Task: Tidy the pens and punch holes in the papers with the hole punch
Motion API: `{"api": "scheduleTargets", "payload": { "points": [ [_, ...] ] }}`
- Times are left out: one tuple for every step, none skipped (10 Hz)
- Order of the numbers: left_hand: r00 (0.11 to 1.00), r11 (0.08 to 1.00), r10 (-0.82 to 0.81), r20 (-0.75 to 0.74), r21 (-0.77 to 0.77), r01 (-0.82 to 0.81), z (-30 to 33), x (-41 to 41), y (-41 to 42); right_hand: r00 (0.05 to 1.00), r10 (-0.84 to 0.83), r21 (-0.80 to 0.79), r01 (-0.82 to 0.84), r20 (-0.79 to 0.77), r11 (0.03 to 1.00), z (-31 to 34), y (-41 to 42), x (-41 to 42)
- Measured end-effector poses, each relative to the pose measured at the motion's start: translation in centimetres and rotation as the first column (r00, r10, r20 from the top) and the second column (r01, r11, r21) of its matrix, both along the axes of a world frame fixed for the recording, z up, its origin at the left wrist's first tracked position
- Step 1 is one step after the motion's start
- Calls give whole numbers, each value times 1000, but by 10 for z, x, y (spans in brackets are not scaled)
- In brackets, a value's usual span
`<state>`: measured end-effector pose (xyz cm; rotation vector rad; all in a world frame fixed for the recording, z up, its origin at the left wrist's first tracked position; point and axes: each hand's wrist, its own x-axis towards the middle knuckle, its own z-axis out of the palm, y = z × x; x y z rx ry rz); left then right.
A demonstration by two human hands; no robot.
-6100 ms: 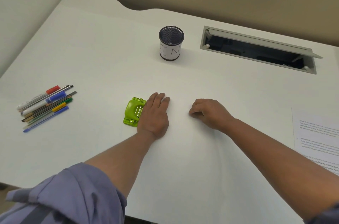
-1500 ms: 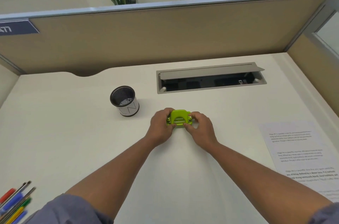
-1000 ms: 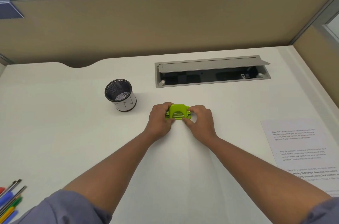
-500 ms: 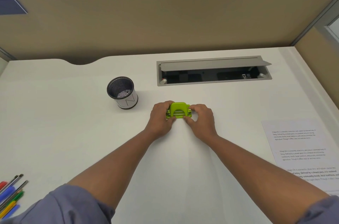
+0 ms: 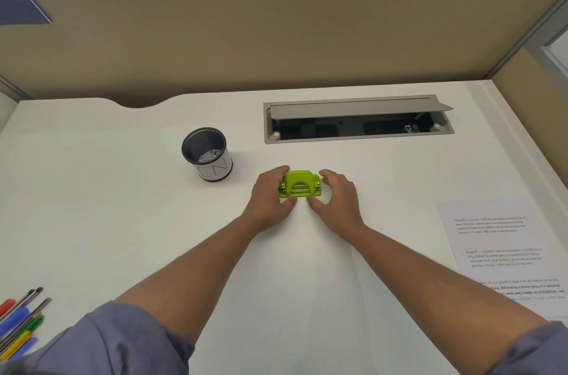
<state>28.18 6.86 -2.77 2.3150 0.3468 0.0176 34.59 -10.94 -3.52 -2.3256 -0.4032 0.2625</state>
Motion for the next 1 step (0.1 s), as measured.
{"api": "scheduleTargets", "payload": {
  "points": [
    [1000,999,18,6,32,-18,13,-8,0,1000,-10,27,9,15,1000,11,-4,-8]
  ]
}}
